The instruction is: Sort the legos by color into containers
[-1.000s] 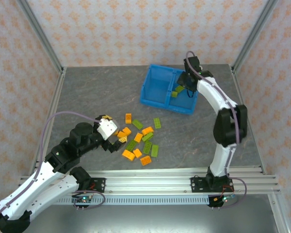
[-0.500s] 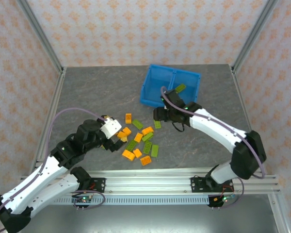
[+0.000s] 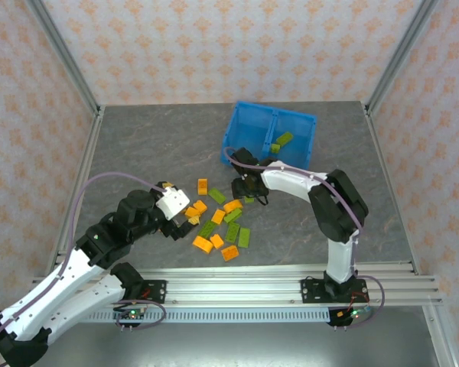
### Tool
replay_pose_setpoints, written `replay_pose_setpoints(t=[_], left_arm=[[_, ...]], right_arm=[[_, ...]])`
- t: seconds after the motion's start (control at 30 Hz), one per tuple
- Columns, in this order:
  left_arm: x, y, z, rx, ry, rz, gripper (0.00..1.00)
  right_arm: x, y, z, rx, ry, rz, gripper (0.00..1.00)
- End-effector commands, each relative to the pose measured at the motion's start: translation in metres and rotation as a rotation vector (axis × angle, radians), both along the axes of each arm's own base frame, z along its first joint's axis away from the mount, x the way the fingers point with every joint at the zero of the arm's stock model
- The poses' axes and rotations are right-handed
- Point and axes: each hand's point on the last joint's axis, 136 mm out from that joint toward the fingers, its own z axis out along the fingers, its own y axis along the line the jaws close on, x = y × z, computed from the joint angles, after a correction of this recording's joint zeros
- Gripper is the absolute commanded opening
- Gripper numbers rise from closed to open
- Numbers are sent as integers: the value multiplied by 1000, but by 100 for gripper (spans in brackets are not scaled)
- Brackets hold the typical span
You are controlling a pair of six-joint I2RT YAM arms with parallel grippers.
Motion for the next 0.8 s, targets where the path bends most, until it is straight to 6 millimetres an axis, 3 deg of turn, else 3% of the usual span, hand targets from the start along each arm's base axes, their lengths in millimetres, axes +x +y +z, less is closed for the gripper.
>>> replay_pose_setpoints(t=[0.0,0.2,0.43,0.53,0.77], left_arm=[[-3,-3,4,0,-1,-21,99],[-2,-2,5,1,-6,-14,99],[-8,-6,7,-14,-8,-51,99],[-16,-13,11,-44,-10,-111,99],[-25,-17,18,-74,-34,-164,99]], right_arm=[[7,-1,-3,-38,-24,-8,62],[0,-9,-23,-78,19,-35,46],[-2,-16,-23,-75,4,-73,30],[3,-14,-1,-23,-62,-96,28],[20,-22,76,57,-263,-165,27]])
